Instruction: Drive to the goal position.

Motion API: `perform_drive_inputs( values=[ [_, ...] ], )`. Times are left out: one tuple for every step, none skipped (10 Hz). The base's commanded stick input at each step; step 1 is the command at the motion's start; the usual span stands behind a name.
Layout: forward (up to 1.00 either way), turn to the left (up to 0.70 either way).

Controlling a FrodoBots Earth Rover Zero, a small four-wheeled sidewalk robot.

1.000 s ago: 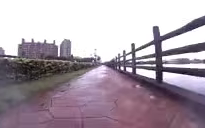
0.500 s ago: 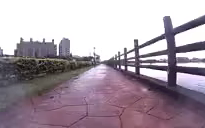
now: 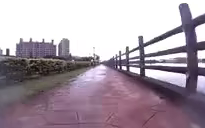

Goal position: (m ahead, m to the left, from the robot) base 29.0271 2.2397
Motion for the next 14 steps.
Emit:
perform_drive_inputs(
  values=[
    [1.0, -0.01],
    [1.0, -0.01],
    [1.0, -0.01],
    [1.0, -0.01],
    [1.0, -0.01],
    [1.0, -0.01],
    [1.0, -0.01],
    [1.0, -0.01],
    [1.0, -0.01],
    [1.0, -0.01],
    [1.0, -0.01],
    [1.0, -0.01],
    [1.0, -0.01],
    [1.0, -0.01]
  ],
)
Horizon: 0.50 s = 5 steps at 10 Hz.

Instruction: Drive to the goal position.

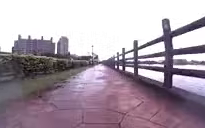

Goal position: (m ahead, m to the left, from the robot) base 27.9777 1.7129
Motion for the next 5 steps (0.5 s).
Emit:
perform_drive_inputs(
  values=[
    [1.0, 0.03],
    [1.0, 0.13],
    [1.0, 0.23],
    [1.0, 0.32],
    [1.0, 0.36]
  ],
)
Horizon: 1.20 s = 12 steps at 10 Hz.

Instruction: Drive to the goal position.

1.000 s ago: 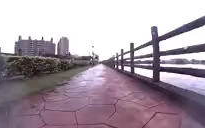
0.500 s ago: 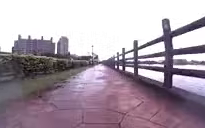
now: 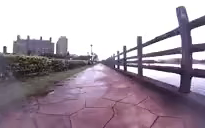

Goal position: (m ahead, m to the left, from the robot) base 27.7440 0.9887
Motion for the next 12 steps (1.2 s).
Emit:
perform_drive_inputs(
  values=[
    [1.0, 0.38],
    [1.0, 0.28],
    [1.0, 0.07],
    [1.0, -0.01],
    [1.0, -0.01],
    [1.0, -0.01],
    [1.0, -0.01],
    [1.0, -0.01],
    [1.0, -0.01],
    [1.0, -0.01],
    [1.0, -0.01],
    [1.0, -0.08]
  ],
)
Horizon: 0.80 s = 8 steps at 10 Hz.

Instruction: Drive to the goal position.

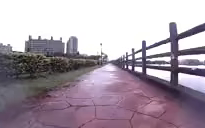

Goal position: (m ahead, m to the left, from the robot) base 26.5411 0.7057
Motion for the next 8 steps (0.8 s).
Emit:
perform_drive_inputs(
  values=[
    [1.0, -0.18],
    [1.0, -0.28],
    [1.0, -0.38],
    [1.0, -0.33],
    [1.0, -0.21],
    [1.0, -0.1],
    [1.0, -0.01],
    [1.0, -0.01]
  ],
)
